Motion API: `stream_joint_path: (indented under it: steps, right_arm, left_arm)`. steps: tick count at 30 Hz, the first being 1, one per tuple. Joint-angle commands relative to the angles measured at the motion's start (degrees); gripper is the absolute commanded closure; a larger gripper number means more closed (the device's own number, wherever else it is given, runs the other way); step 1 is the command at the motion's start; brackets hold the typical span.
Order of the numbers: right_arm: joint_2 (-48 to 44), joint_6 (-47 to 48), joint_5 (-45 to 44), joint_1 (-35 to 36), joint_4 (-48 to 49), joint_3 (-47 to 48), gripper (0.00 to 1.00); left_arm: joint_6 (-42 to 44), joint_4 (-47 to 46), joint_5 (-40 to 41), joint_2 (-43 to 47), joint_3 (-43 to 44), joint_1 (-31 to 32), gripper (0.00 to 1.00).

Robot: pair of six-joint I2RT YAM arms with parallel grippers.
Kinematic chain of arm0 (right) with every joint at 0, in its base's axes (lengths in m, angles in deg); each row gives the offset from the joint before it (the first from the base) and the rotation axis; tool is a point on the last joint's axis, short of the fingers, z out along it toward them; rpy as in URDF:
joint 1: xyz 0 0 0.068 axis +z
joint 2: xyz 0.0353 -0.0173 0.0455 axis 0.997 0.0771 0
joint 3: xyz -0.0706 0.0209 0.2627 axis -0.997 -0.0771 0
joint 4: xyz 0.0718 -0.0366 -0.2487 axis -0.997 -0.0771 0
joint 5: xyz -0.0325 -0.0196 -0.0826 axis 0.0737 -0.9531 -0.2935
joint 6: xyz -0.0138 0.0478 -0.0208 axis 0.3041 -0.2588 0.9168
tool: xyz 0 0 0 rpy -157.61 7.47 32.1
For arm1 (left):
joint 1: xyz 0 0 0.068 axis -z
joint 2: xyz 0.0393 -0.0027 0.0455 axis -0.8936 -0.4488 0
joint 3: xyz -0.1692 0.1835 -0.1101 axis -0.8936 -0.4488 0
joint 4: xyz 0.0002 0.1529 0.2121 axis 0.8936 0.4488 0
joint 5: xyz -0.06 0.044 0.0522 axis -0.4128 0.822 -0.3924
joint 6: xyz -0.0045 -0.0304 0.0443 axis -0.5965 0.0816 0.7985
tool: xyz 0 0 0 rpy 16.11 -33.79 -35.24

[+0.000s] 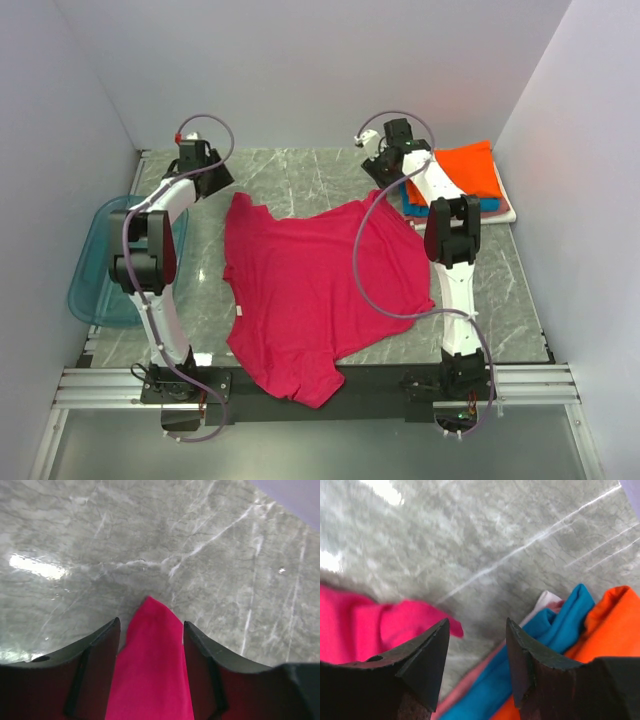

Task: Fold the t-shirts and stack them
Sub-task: Flatten the tshirt out

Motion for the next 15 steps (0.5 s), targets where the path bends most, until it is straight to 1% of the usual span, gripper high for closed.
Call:
stream_joint_path:
  steps: [1,2,3,4,5,6,7,8,9,10,11,13,15]
  right_arm:
    - [-5.3,8.58,3.86,-0.68,-4.37,0.17,0.44]
    - [-5.82,10.26,4.39,-0.68,-4.73,-0.96,0.44]
    - [-6.35,14.71,5.27,-0.68,-5.34,-1.93,0.44]
    - [-7.13,17.19,7.89,-0.68,-4.91,-3.59,0.44]
    - [-9.84,22.26,9.13,-0.85,-3.86,-8.57,0.44]
    - [-11.43,25.19,10.54,-0.94,-1.59,-11.32,0.44]
    - [-14.15,28.43,14.38,-1.11,-1.13,-13.69,0.44]
    - [-15.04,32.64,15.55,-1.29,-0.78,-16.76,0.43]
    - [-15.23,33.21,16.26,-1.29,-0.6,-17.23,0.43]
    - [-15.05,33.56,16.78,-1.38,-1.47,-16.54,0.43]
    - [-13.49,33.48,17.83,-1.38,-2.96,-13.14,0.43]
    - [-10.85,33.21,18.54,-1.38,-7.53,-9.51,0.44]
    - [-10.22,33.21,18.99,-1.38,-8.24,-7.48,0.45]
  left_arm:
    - [4.01,-3.17,-3.17,8.31,-1.49,-0.42,0.41]
    - [5.06,-3.08,-5.36,8.85,-2.02,-0.42,0.4]
    - [6.03,-2.99,-7.12,9.2,-2.28,-0.51,0.4]
    - [8.13,-2.47,-9.31,9.03,-2.29,-0.42,0.4]
    - [8.84,-0.9,-11.33,8.68,-1.68,-0.42,0.4]
    - [9.63,0.51,-12.57,8.15,-1.76,-0.42,0.4]
    - [11.38,1.13,-13.28,7.28,-1.93,-0.42,0.4]
    - [11.66,1.83,-13.03,6.57,-1.85,-0.42,0.41]
    - [12.19,2.54,-12.68,5.87,-1.41,-0.42,0.42]
    - [13.58,4.63,-12.5,3.86,-0.54,-0.42,0.45]
    - [14.12,5.44,-12.67,2.71,1.65,-0.51,0.49]
    - [15.52,7.46,-12.58,-1.14,4.55,-0.6,0.57]
    - [16.23,9.75,-13.81,-3.7,8.42,-0.95,0.6]
